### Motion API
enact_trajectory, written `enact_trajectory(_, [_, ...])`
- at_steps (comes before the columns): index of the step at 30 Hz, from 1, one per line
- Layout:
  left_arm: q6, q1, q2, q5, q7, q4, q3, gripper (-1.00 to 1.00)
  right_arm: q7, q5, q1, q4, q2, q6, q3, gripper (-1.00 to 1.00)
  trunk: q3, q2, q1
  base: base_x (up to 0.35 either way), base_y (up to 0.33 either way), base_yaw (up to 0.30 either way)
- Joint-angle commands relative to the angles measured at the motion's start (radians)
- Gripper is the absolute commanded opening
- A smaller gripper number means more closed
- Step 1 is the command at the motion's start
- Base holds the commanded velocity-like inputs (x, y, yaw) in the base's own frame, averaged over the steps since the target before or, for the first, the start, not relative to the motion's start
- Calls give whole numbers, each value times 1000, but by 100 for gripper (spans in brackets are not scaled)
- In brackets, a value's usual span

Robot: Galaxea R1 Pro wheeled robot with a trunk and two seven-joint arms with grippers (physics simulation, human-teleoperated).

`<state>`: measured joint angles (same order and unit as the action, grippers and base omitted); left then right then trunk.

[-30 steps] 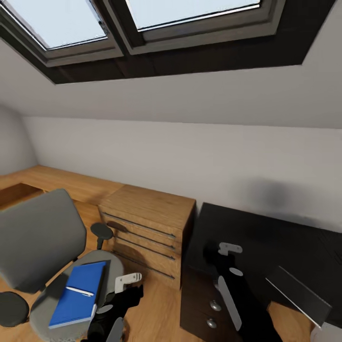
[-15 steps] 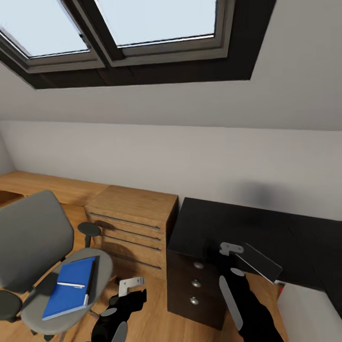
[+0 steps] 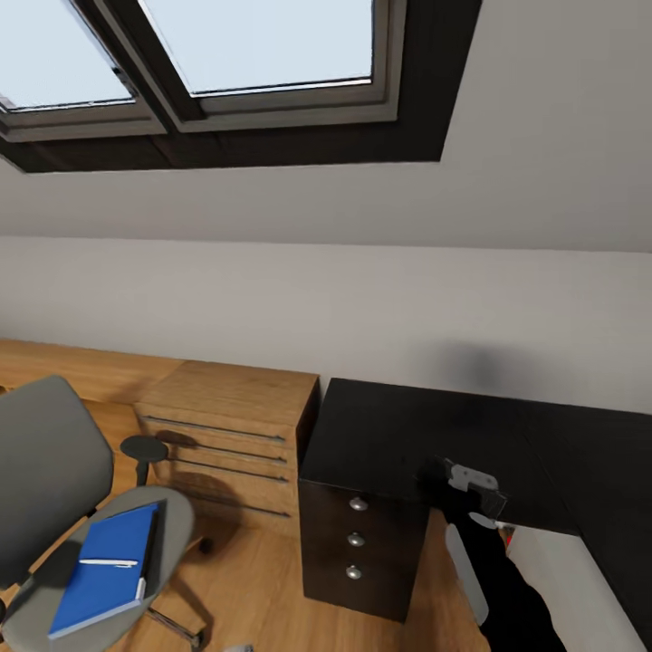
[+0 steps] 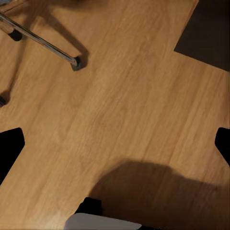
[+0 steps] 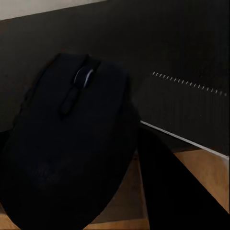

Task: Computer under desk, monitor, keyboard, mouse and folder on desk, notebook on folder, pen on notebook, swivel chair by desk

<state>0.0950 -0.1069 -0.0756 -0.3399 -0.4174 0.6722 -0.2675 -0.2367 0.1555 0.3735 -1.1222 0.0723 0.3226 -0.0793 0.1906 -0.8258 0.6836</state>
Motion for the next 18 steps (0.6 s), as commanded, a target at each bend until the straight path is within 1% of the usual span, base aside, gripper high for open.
enact_trajectory(1, [2,0,1,-6,-9,2,-5,100,-5,14,1,-1,-4,3,-8,-100,1,-1,0,0,0,-249])
enact_trajectory(4, [0,0,1,-7,-9,1,-5,100,-2,15,1,0,-9,3,-25,-100,0,-1,0,0,0,-255])
enact_trajectory(12, [-2,0,0,-8,-9,-7,-5,100,0,15,1,1,-15,3,-35,-100,-3,-1,0,0,0,-259])
enact_trajectory(15, [-6,0,0,-5,-9,-30,-5,100,0,15,1,1,-25,3,-41,-100,-3,-1,0,0,0,-261])
enact_trajectory(18, [-33,0,-2,-5,-8,-41,-5,100,0,15,1,2,-36,3,-45,-100,-3,-1,0,0,0,-262])
